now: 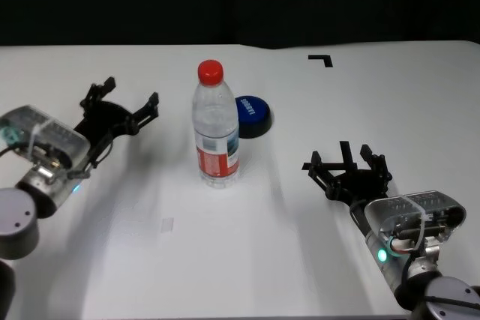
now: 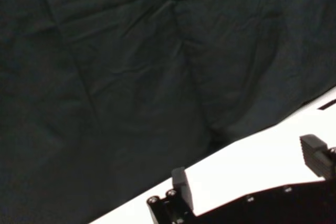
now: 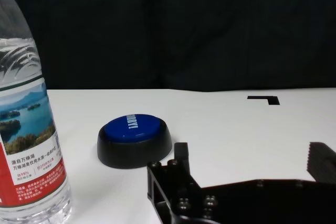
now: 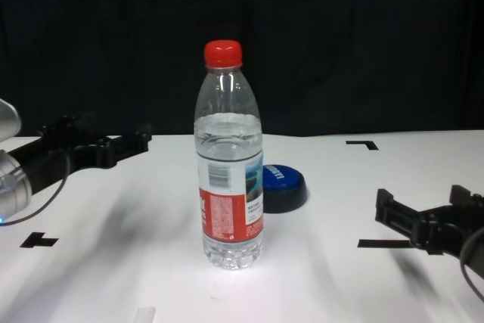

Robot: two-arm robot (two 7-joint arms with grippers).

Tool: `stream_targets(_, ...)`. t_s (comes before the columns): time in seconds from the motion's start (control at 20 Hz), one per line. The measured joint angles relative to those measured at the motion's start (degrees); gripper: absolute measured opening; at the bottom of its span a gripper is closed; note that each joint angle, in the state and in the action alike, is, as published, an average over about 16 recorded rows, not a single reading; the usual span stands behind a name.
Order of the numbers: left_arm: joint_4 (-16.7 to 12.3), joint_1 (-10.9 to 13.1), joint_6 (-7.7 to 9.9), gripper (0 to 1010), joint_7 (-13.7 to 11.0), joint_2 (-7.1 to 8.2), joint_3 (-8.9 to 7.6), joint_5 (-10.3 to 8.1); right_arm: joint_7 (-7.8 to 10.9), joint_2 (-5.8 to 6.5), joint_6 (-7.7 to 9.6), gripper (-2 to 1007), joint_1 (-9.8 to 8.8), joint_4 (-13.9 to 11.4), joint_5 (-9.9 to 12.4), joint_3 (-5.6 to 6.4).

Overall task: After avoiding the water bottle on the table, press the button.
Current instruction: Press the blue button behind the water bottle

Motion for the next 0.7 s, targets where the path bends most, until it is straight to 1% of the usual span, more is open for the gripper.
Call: stream_targets(0.7, 6.1, -4.9, -1.89, 1003, -1.1, -1.22, 2.68, 0.03, 0.0, 0.0, 0.0, 1003, 0.0, 0.0, 0.0, 0.0)
